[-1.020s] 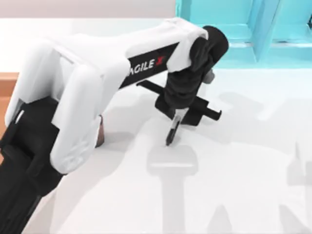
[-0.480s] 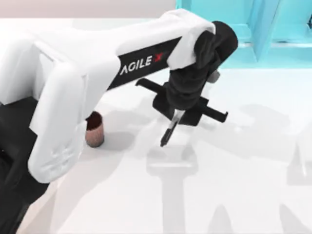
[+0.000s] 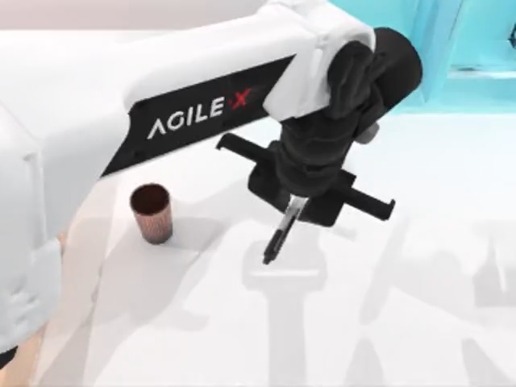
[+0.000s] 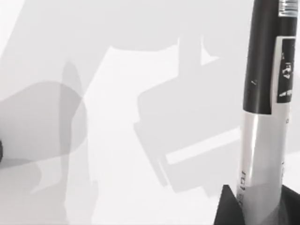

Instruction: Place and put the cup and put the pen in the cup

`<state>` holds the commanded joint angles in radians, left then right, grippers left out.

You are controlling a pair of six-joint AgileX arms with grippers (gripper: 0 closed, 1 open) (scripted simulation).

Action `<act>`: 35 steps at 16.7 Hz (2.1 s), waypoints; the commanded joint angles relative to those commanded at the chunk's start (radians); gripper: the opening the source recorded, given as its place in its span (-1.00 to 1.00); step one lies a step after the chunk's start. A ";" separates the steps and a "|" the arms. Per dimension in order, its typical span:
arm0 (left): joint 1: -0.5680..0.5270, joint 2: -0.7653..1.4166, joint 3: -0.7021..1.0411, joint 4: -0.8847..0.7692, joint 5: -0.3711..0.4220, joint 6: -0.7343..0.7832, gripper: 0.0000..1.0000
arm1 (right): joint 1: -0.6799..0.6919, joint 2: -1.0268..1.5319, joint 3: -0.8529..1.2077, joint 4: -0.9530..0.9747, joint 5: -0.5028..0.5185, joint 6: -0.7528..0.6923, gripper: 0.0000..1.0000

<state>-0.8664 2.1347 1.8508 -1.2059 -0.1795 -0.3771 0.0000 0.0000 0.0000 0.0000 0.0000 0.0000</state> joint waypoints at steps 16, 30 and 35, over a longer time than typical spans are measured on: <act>0.164 -0.304 -0.477 0.686 -0.009 0.142 -1.00 | 0.000 0.000 0.000 0.000 0.000 0.000 1.00; 0.376 -0.846 -1.469 2.045 0.035 0.361 -1.00 | 0.000 0.000 0.000 0.000 0.000 0.000 1.00; 0.399 -0.960 -1.672 2.323 0.050 0.403 -1.00 | 0.000 0.000 0.000 0.000 0.000 0.000 1.00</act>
<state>-0.4673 1.1744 0.1786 1.1176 -0.1295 0.0259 0.0000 0.0000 0.0000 0.0000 0.0000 0.0000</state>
